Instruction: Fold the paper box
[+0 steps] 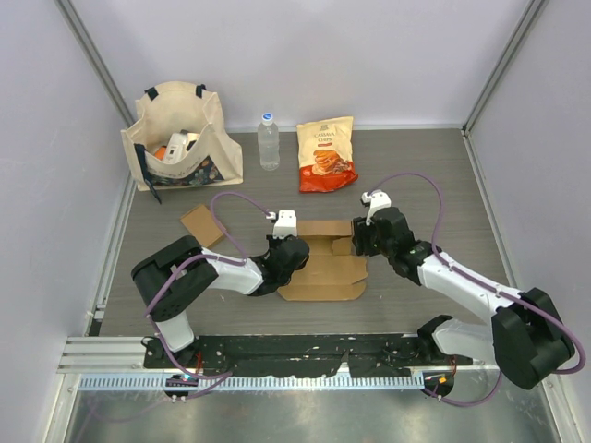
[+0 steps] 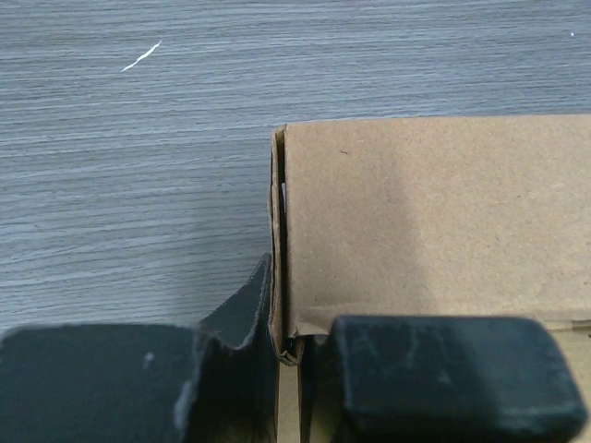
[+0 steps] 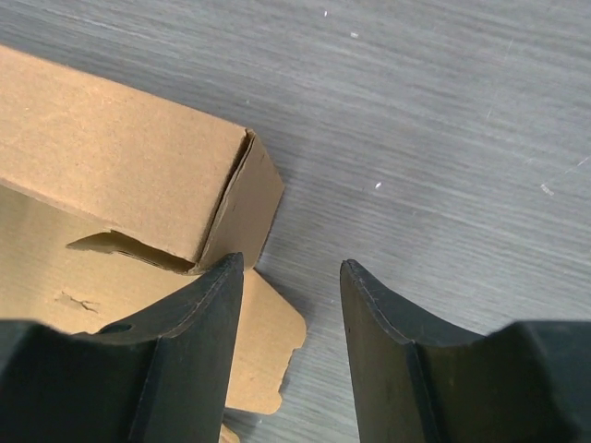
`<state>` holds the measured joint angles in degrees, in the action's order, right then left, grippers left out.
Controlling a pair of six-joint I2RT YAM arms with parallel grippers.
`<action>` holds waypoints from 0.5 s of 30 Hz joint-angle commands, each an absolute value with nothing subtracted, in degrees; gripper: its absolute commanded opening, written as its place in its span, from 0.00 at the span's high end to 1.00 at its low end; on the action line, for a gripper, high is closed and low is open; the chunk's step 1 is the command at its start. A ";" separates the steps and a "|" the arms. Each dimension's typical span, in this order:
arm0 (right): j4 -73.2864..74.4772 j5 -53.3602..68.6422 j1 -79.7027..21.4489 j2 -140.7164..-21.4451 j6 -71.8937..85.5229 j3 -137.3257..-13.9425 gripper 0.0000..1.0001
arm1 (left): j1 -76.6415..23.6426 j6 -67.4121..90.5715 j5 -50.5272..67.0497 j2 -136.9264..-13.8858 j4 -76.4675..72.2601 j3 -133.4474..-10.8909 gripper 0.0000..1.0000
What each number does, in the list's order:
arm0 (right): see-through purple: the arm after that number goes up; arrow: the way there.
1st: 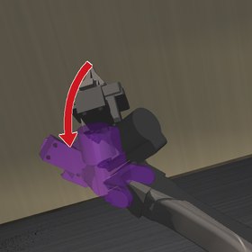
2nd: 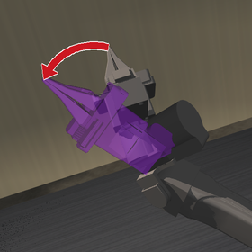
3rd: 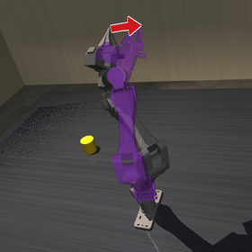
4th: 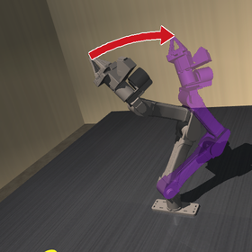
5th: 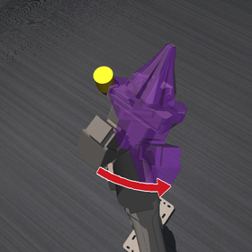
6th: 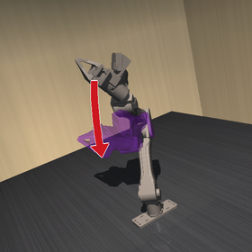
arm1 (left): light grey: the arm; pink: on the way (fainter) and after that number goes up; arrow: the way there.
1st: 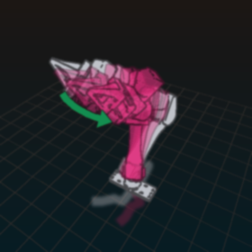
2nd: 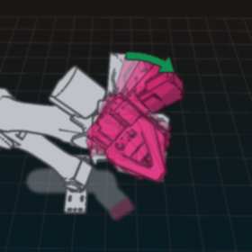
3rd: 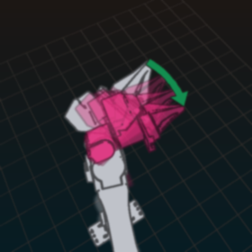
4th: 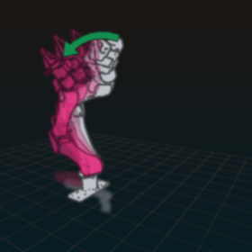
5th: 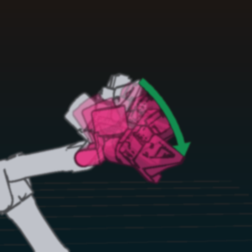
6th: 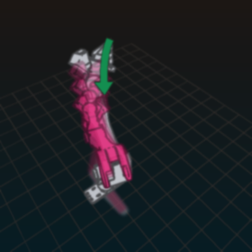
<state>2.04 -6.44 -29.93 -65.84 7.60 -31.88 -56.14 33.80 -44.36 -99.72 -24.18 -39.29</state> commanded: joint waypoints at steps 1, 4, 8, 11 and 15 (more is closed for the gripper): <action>6.14 -4.92 -30.67 -66.80 11.77 -35.59 0.50 | -56.34 33.49 -44.21 -99.84 -23.29 -39.64 1.00; 5.73 -3.88 -31.46 -66.19 12.74 -34.90 0.52 | -56.34 33.40 -44.47 -99.58 -23.38 -39.38 1.00; 3.87 -1.24 -32.08 -65.74 11.17 -34.54 0.51 | -56.42 33.40 -44.21 -99.76 -23.47 -39.38 1.00; -1.38 -1.75 -32.43 -66.18 8.18 -33.49 0.48 | -56.34 33.40 -44.38 -99.67 -23.64 -39.38 1.00; -5.88 -4.74 -32.52 -68.73 4.75 -33.22 0.48 | -56.43 33.40 -44.38 -99.58 -23.38 -39.46 1.00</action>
<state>2.24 -2.85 -32.14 -67.13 8.54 -32.99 -56.14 33.82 -44.36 -99.72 -24.18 -39.29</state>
